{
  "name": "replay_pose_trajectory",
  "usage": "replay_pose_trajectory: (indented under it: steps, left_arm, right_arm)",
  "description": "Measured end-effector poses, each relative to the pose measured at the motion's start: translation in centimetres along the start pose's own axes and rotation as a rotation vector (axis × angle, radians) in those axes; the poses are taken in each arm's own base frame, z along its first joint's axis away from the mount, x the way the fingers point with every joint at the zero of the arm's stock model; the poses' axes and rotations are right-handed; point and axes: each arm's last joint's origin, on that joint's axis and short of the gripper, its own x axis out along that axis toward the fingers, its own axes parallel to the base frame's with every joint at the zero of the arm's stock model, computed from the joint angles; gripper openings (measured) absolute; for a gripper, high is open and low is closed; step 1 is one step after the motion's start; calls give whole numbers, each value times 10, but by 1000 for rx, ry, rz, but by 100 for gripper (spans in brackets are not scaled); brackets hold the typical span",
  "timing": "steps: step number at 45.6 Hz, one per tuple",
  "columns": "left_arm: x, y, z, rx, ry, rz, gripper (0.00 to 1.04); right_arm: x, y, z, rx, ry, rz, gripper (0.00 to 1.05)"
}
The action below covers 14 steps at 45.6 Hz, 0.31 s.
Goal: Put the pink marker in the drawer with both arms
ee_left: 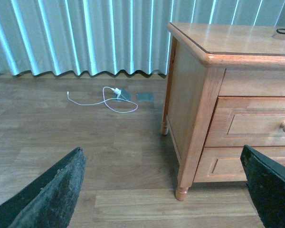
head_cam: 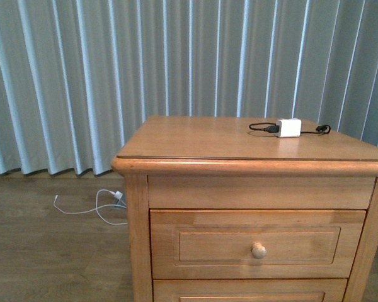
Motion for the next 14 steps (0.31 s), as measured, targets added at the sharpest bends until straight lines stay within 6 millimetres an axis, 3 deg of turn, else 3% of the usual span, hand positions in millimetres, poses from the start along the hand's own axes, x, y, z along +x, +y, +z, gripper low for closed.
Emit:
replay_pose_trajectory:
  steps: [10, 14]
  left_arm:
    - [0, 0, 0, 0, 0, 0, 99]
    - [0, 0, 0, 0, 0, 0, 99]
  right_arm:
    - [0, 0, 0, 0, 0, 0, 51]
    - [0, 0, 0, 0, 0, 0, 72]
